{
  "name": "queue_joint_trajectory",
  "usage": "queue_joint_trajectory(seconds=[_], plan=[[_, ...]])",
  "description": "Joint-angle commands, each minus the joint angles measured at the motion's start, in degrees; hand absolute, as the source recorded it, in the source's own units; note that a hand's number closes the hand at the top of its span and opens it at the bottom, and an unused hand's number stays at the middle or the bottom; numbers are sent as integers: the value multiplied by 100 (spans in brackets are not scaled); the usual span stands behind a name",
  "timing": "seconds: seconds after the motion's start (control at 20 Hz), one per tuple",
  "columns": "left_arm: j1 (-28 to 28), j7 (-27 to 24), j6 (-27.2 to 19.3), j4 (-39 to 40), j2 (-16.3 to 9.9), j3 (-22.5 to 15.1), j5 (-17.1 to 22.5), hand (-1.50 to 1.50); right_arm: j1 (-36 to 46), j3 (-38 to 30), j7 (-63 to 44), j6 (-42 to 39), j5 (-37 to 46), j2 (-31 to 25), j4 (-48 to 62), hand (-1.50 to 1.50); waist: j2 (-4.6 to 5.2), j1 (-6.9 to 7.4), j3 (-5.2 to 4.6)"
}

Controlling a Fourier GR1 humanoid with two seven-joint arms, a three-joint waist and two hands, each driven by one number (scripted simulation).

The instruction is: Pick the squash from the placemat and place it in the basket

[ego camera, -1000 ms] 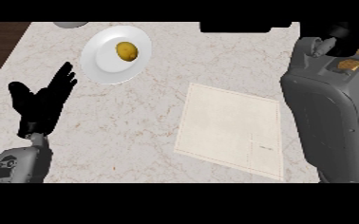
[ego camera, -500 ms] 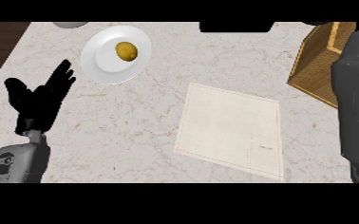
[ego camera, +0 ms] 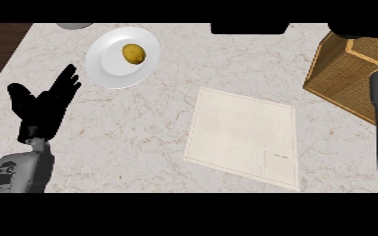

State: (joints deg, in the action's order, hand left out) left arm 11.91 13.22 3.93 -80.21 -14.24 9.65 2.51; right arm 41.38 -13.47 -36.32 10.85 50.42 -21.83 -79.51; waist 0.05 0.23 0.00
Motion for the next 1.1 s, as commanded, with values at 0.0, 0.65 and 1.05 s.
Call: queue_joint_trajectory(seconds=[0.0, 0.65, 1.05], plan=[[-190, -145, -20, -186, 42, 9, -51, 0, -187, -192, 560, 292, -243, -108, 362, 150, -2, 8, 0], [205, 106, -39, 62, -1, 108, -32, 0, 33, -640, 1365, 1282, -747, -271, 1506, -150, -5, -7, 0], [16, -54, 144, 166, -130, 219, 42, 0, -37, -1943, 1066, 1845, -1828, -553, 837, -150, -31, -107, 2]])
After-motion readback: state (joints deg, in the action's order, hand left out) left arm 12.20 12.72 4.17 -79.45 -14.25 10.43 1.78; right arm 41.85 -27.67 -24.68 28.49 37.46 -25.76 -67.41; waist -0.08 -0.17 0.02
